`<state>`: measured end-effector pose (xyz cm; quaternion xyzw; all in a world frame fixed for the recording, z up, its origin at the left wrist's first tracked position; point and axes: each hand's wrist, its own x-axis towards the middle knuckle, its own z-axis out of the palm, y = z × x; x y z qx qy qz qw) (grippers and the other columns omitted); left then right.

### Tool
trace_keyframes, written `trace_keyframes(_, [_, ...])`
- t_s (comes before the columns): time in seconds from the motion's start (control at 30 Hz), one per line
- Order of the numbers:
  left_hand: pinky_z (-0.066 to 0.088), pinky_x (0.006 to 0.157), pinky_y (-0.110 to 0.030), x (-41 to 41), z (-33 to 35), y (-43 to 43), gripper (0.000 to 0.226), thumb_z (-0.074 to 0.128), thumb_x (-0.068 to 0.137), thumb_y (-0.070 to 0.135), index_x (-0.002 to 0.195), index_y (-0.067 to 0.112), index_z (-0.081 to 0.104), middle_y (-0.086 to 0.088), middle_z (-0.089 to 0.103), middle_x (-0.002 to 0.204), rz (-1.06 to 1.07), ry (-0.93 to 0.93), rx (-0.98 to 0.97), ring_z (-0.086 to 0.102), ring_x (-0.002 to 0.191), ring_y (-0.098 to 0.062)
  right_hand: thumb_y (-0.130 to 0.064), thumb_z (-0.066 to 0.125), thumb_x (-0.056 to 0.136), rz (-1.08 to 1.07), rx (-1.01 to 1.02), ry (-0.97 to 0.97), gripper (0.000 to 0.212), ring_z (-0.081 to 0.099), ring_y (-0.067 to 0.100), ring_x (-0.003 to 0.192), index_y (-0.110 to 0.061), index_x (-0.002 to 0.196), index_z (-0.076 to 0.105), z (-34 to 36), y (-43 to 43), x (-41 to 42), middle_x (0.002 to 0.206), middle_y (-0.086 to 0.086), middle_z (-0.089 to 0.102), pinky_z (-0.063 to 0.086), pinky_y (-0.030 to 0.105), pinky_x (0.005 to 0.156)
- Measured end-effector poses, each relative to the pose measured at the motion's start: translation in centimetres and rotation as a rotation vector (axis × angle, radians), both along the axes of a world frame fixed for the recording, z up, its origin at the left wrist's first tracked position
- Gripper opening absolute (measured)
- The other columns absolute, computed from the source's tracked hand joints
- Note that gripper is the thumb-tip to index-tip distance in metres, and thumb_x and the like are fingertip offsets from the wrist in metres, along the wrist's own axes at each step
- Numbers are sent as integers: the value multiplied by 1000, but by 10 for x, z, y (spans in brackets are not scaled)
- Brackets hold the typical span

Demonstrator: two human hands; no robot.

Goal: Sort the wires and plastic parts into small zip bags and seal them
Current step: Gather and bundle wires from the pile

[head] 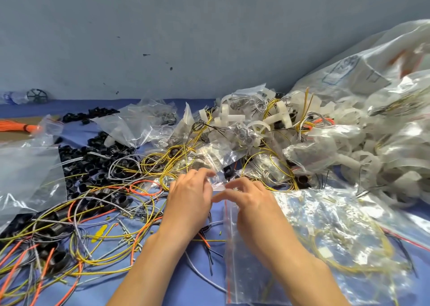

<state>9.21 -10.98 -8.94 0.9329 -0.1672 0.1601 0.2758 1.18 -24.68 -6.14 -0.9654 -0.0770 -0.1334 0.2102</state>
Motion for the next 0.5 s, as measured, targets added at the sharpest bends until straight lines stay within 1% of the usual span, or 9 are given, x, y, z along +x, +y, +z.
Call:
trace_keyframes(0.1, [31,97,-34,-2,-4,1,32,40,100,23,128,32,53,8,59,118,-59,52,37,49,114,-16,9,50,70,30,-57,2,60,41,15,124,-43,95,68,0,-7,-4,136,-14,48,31,30,96])
trace_keyframes(0.2, [27,98,-36,-2,-5,-7,34,39,100,26,131,34,49,7,59,117,-46,63,51,50,115,-17,8,55,67,71,-65,-6,55,41,18,130,-41,87,70,0,-10,-10,139,-11,49,31,33,100])
trace_keyframes(0.27, [26,99,-37,-2,-3,-14,33,39,99,28,130,35,49,7,60,115,-18,55,39,51,113,-19,7,57,65,93,-77,4,52,43,21,131,-39,84,70,-3,-10,-16,139,-8,51,32,34,99])
trace_keyframes(0.4, [26,97,-36,-2,0,-22,30,41,98,27,126,33,53,5,61,115,32,34,1,51,110,-20,4,53,62,124,-106,21,55,40,21,133,-40,89,70,-6,-11,-22,142,-8,48,30,34,102])
trace_keyframes(0.5, [30,96,-37,-2,1,-24,28,42,99,26,121,33,57,4,63,112,-11,56,3,51,109,-21,-3,48,63,112,-91,20,45,44,22,130,-38,82,70,-7,-14,-23,138,-6,52,32,34,101])
